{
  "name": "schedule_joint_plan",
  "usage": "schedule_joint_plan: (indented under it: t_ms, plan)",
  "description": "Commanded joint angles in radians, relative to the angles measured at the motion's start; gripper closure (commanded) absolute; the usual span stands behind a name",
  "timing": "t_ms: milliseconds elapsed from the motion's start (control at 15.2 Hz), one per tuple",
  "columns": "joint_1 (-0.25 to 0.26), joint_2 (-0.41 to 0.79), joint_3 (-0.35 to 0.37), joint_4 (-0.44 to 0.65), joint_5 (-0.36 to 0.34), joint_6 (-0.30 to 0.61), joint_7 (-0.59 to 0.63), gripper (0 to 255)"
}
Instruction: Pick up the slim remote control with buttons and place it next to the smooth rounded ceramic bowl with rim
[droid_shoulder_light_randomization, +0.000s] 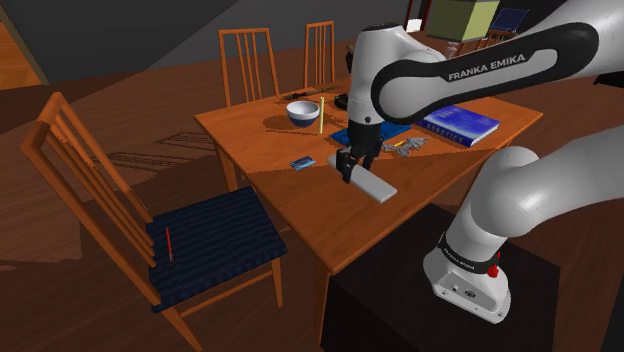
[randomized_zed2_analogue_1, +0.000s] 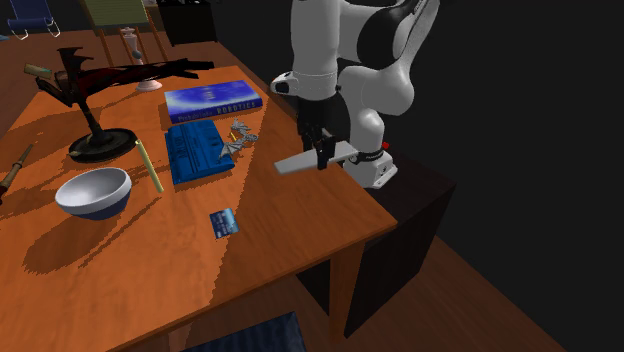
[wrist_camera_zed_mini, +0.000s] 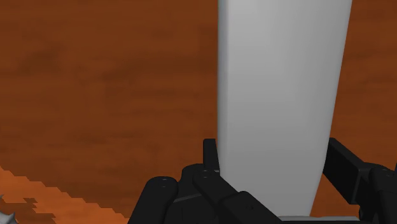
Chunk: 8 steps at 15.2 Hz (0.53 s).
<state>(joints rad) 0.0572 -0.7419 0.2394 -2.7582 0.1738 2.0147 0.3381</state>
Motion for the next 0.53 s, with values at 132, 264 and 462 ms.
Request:
schedule_joint_plan:
  t_ms: [132, 264, 462]
  plan:
    - [-0.002, -0.022, -0.009, 0.043, -0.008, -0.065, 0.001, 255]
    - [-0.004, -0.029, -0.014, 0.065, -0.012, -0.095, 0.001, 255]
    - [-0.006, -0.037, -0.019, 0.097, -0.017, -0.134, 0.001, 255]
